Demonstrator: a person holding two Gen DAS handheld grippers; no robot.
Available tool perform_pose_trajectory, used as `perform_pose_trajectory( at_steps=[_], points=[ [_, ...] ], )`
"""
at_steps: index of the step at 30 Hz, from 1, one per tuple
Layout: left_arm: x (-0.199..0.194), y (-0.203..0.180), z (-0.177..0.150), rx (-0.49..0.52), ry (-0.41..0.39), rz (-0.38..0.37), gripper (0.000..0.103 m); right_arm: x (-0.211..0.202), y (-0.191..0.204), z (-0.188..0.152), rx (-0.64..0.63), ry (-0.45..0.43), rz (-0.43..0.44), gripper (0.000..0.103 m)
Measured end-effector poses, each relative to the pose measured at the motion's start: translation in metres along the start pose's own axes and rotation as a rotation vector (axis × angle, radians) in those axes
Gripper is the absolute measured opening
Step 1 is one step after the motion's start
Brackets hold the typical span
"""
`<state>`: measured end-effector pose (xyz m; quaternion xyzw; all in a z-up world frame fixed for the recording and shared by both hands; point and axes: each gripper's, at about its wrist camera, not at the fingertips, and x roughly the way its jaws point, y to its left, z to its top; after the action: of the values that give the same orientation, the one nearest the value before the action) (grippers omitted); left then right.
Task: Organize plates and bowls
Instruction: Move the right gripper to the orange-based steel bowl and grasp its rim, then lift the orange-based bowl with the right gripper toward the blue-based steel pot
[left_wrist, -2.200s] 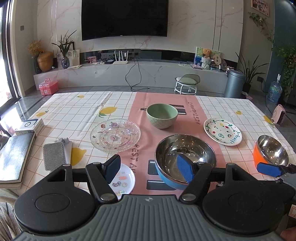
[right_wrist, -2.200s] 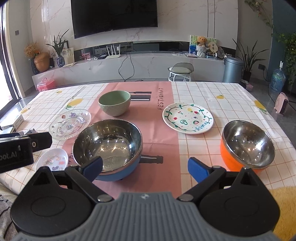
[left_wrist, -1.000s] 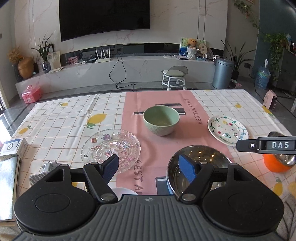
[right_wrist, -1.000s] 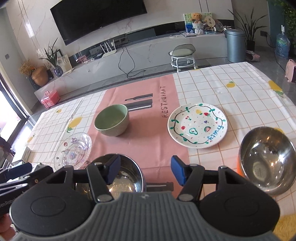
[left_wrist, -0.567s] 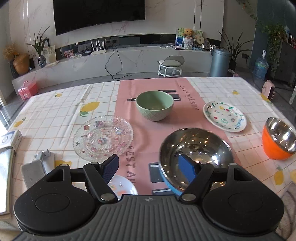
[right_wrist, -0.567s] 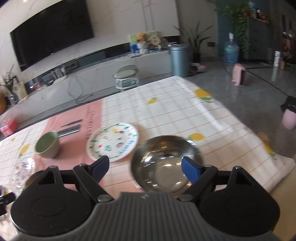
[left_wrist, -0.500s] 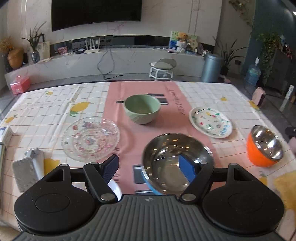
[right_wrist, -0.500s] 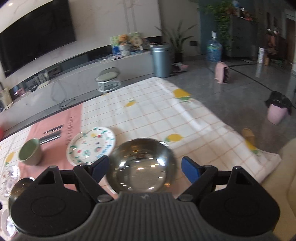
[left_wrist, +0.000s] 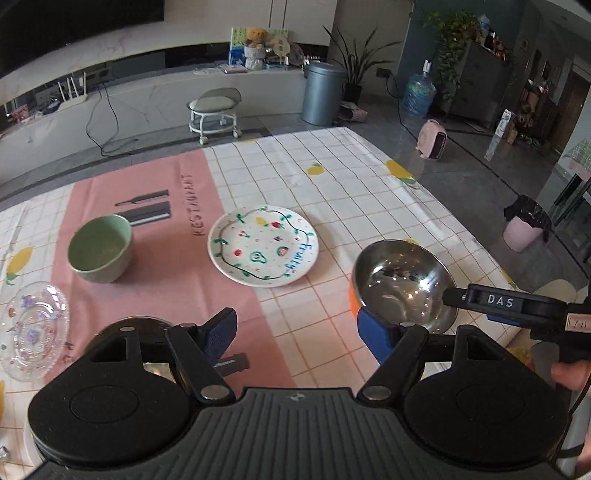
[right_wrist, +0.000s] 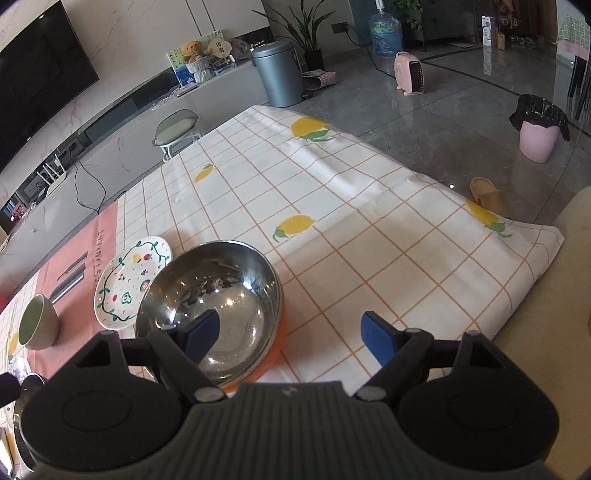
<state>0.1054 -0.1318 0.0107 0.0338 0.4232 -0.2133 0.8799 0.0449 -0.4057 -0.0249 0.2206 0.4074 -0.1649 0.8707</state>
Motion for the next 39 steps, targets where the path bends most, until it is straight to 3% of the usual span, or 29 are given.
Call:
perform_pose_trajectory(
  at_steps=[4, 8, 11, 15, 18, 20, 21, 22, 24, 26, 32, 39],
  points=[
    [0.034, -0.025, 0.006, 0.068, 0.057, -0.024, 0.087, 0.01, -0.005, -0.002, 0.055, 0.005, -0.03, 0.07],
    [0.067, -0.039, 0.011, 0.059, 0.152, -0.055, 0.087, 0.017, -0.011, -0.001, 0.101, 0.002, -0.038, 0.064],
    [0.084, -0.048, 0.011, 0.075, 0.186, -0.042, 0.087, 0.022, -0.016, -0.001, 0.135, 0.028, -0.002, 0.051],
    [0.1, -0.053, 0.013, 0.064, 0.237, -0.045, 0.082, 0.025, -0.015, -0.001, 0.13, 0.043, 0.015, 0.044],
    [0.118, -0.051, 0.015, 0.007, 0.35, -0.104, 0.067, 0.03, -0.01, -0.001, 0.1, 0.067, 0.012, 0.043],
    [0.129, -0.047, 0.014, -0.033, 0.391, -0.111, 0.041, 0.032, -0.007, -0.002, 0.081, 0.081, 0.01, 0.042],
    [0.132, -0.046, 0.013, -0.042, 0.401, -0.111, 0.037, 0.033, -0.006, -0.002, 0.073, 0.085, 0.013, 0.038],
    [0.133, -0.047, 0.012, -0.039, 0.402, -0.123, 0.027, 0.033, -0.005, -0.002, 0.066, 0.09, 0.021, 0.034],
    [0.129, -0.049, 0.011, -0.026, 0.39, -0.132, 0.024, 0.034, -0.002, -0.004, 0.049, 0.101, 0.03, 0.018],
    [0.126, -0.051, 0.009, -0.02, 0.378, -0.125, 0.023, 0.036, 0.001, -0.005, 0.023, 0.106, 0.015, 0.011],
    [0.127, -0.05, 0.01, -0.07, 0.418, -0.123, 0.023, 0.034, 0.0, -0.005, 0.021, 0.099, 0.005, 0.01],
    [0.092, -0.041, 0.008, -0.075, 0.362, -0.099, 0.023, 0.014, 0.004, -0.009, 0.018, 0.066, 0.068, 0.01]
  ],
)
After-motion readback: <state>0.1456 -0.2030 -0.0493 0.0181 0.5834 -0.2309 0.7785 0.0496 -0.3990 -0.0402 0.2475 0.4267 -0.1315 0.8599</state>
